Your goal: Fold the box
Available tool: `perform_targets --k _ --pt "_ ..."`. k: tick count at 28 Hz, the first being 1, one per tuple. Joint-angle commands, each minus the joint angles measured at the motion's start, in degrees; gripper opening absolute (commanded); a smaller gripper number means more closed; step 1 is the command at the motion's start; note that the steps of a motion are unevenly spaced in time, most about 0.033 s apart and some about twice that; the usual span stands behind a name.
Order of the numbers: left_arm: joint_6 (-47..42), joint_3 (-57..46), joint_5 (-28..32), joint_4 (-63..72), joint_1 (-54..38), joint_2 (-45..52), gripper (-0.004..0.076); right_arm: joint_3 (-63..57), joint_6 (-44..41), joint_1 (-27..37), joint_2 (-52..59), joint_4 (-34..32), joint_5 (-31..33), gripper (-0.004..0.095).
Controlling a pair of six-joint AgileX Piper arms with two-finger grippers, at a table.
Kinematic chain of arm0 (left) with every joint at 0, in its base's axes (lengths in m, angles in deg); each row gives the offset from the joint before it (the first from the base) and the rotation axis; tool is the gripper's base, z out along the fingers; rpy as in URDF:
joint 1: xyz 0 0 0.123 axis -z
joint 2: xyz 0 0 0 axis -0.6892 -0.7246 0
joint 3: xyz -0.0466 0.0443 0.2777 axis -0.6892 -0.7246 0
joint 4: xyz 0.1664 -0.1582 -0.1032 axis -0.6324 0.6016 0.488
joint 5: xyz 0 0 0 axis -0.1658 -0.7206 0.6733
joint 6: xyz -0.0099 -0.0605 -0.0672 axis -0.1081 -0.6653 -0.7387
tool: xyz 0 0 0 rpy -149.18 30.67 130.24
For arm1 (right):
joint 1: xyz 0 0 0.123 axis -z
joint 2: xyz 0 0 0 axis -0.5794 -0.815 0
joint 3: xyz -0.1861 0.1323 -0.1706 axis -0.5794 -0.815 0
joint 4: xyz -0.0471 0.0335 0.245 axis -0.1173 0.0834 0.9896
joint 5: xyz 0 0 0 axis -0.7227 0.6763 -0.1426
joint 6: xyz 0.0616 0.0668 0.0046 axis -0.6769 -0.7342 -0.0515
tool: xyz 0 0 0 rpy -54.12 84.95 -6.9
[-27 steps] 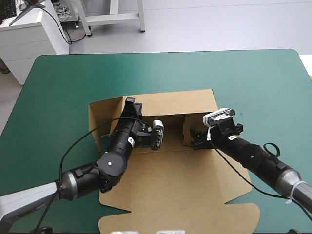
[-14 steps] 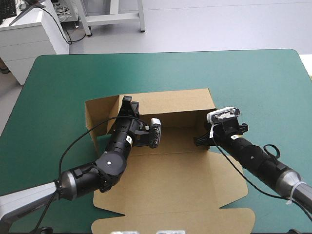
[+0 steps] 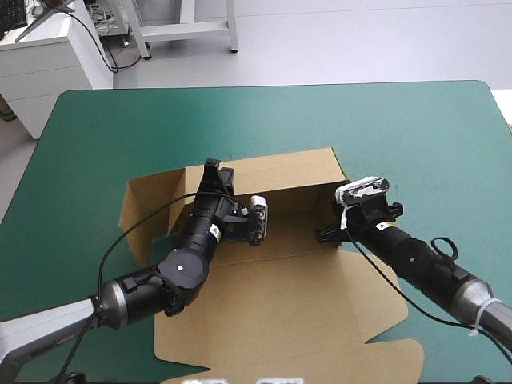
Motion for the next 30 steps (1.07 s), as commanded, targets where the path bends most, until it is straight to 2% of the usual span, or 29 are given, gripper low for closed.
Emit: perform_targets --k 1,4,6,10,15,24,26,27,28,29,30 --pt "-1.71 1.44 -1.11 -2.9 0.41 1.5 0.0372 1.73 0.27 -0.19 1.74 -0.56 -0.39 -0.0013" --pt "-2.13 1.44 -1.24 -2.9 0.41 1.5 0.0566 1.73 0.27 -0.19 1.74 -0.56 -0.65 -0.0013" --pt "-2.13 1.44 -1.96 -2.9 0.54 1.5 0.0611 1.73 0.27 -0.19 1.74 -0.56 -0.65 -0.0013" --pt "-2.13 1.44 -4.41 -2.9 0.54 1.5 0.0606 1.73 0.27 -0.19 1.74 -0.56 -2.09 -0.0013" --pt "-2.0 1.44 -7.0 -2.9 1.26 1.5 0.0606 2.65 -0.37 -0.19 1.74 -0.56 -7.96 -0.0013" --pt "-1.17 1.44 -12.96 -2.9 8.13 1.5 0.0606 10.17 3.71 0.0 -3.2 1.09 -13.48 -0.0013" --pt "-1.17 1.44 -14.03 -2.9 9.41 1.5 0.0606 12.15 8.0 0.0 -5.43 5.75 -15.11 -0.0013" --pt "-1.17 1.44 -14.64 -2.9 10.62 1.5 0.0606 14.11 13.96 0.0 -7.73 11.25 -16.34 -0.0013" --pt "-1.17 1.44 -14.64 -2.9 10.93 1.5 0.0606 14.87 16.63 0.0 -8.62 13.26 -16.51 -0.0013" --pt "-1.17 1.44 -14.5 -2.9 11.5 1.5 0.0589 16.69 23.08 0.0 -10.71 17.91 -16.88 -0.0013" --pt "-1.17 1.44 -14.4 -2.9 11.53 1.5 0.0575 17.37 24.98 0.0 -11.47 19.8 -17.14 -0.0013"
